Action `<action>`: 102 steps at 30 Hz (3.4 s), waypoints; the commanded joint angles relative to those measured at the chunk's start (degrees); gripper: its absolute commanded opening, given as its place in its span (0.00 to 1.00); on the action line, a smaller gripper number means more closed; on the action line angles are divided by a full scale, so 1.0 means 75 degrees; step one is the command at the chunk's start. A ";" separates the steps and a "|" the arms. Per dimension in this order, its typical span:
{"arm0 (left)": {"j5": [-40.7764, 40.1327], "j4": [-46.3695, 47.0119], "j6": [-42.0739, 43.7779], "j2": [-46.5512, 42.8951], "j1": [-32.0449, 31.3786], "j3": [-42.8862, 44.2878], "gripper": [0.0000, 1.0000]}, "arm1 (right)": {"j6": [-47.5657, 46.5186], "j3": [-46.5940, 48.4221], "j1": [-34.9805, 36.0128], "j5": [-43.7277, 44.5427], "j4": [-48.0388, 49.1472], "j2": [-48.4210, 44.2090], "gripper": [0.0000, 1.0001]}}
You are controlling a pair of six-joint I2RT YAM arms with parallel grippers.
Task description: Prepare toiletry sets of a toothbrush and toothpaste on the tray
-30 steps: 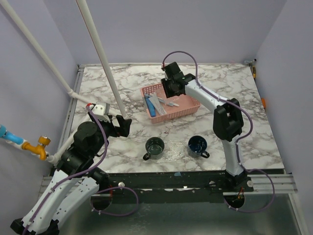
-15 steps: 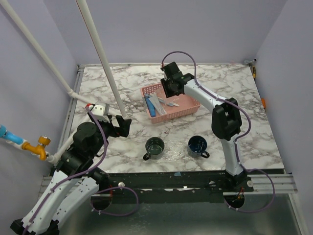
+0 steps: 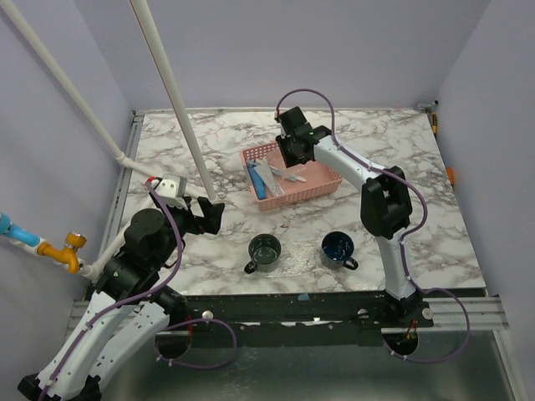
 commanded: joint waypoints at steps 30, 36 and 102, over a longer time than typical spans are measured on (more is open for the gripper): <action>-0.0079 0.0090 0.0070 0.0043 0.0033 0.0043 0.99 | -0.0012 -0.0249 -0.0038 0.0856 -0.0127 -0.1130 0.00; -0.0054 0.0096 0.0059 0.0059 0.0024 0.0049 0.99 | -0.0029 -0.0260 -0.0037 0.1199 -0.0130 -0.1355 0.00; 0.0044 0.0071 0.0023 0.0079 0.0024 0.0061 0.99 | 0.3066 -0.3454 0.1822 0.2913 -0.1168 -0.5210 0.01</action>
